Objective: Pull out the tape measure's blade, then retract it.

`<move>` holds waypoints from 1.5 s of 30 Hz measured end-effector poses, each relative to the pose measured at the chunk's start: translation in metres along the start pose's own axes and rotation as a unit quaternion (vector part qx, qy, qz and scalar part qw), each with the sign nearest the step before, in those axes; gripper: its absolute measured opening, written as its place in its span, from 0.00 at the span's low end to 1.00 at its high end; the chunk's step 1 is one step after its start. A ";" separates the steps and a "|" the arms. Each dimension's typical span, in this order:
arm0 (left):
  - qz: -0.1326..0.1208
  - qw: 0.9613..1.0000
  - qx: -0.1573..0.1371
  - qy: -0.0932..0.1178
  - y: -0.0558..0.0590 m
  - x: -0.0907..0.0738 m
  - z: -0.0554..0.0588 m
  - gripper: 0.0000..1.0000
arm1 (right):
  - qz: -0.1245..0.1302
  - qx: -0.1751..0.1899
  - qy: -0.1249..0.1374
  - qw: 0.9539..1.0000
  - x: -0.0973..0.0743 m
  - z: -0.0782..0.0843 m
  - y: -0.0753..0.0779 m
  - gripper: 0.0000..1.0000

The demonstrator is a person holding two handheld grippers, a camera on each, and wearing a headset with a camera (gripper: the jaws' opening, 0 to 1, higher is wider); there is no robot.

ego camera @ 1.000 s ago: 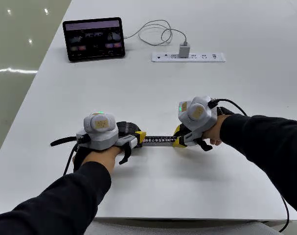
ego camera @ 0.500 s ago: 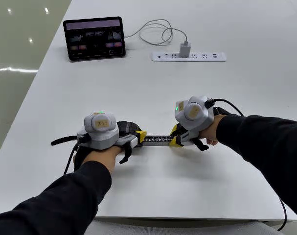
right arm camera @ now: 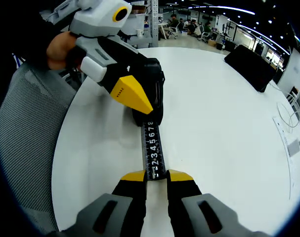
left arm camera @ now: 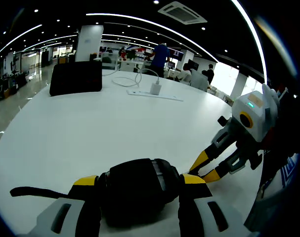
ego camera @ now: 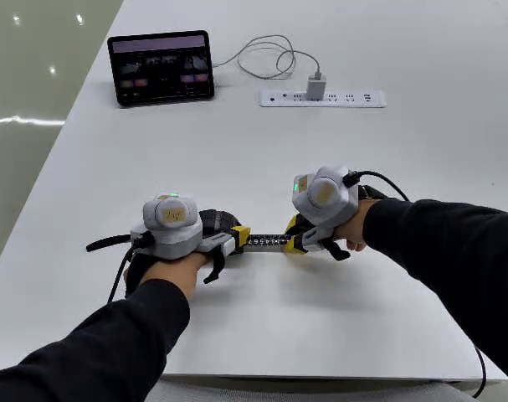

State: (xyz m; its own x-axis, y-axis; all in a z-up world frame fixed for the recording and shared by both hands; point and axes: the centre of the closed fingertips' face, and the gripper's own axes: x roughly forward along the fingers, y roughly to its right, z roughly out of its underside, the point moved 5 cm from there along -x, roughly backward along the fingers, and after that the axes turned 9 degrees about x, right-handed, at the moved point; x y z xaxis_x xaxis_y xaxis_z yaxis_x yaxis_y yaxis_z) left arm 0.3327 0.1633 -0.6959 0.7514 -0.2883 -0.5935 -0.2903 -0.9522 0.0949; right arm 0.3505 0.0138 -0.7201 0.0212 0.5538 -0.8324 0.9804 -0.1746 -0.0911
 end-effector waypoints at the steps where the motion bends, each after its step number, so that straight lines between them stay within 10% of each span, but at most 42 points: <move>1: 0.000 1.000 0.000 0.000 0.000 0.000 0.000 0.59 | 0.000 0.000 0.001 1.000 0.001 -0.001 0.000 0.11; 45: 0.002 1.000 -0.012 0.003 -0.001 0.001 -0.001 0.59 | -0.009 -0.013 0.016 1.000 0.023 -0.034 -0.008 0.11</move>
State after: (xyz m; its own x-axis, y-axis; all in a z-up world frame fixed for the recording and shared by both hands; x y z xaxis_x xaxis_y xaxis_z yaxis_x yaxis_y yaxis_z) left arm 0.3340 0.1640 -0.6961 0.7541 -0.2921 -0.5882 -0.2782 -0.9534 0.1166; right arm 0.3496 0.0552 -0.7200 0.0089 0.5825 -0.8128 0.9856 -0.1423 -0.0913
